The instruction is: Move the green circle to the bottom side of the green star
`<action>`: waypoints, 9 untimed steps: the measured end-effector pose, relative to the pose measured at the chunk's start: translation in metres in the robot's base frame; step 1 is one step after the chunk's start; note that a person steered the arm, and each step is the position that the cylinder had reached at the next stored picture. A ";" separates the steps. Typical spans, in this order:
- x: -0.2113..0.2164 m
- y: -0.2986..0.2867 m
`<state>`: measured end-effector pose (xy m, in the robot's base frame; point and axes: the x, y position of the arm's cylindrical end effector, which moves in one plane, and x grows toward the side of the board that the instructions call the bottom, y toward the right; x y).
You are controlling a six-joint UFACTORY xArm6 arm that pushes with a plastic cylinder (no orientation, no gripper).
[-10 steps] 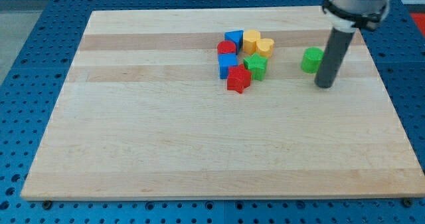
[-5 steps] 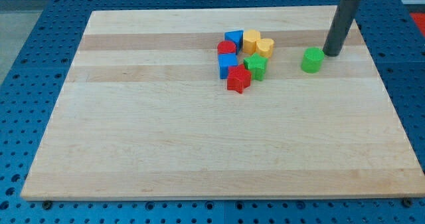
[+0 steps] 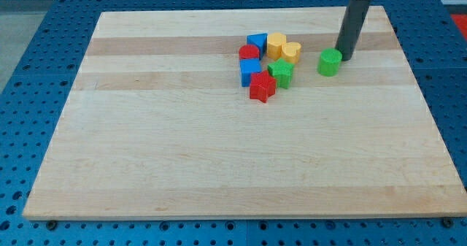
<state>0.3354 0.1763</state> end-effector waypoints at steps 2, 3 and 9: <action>-0.001 -0.025; -0.002 -0.026; 0.044 -0.026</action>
<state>0.3790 0.1507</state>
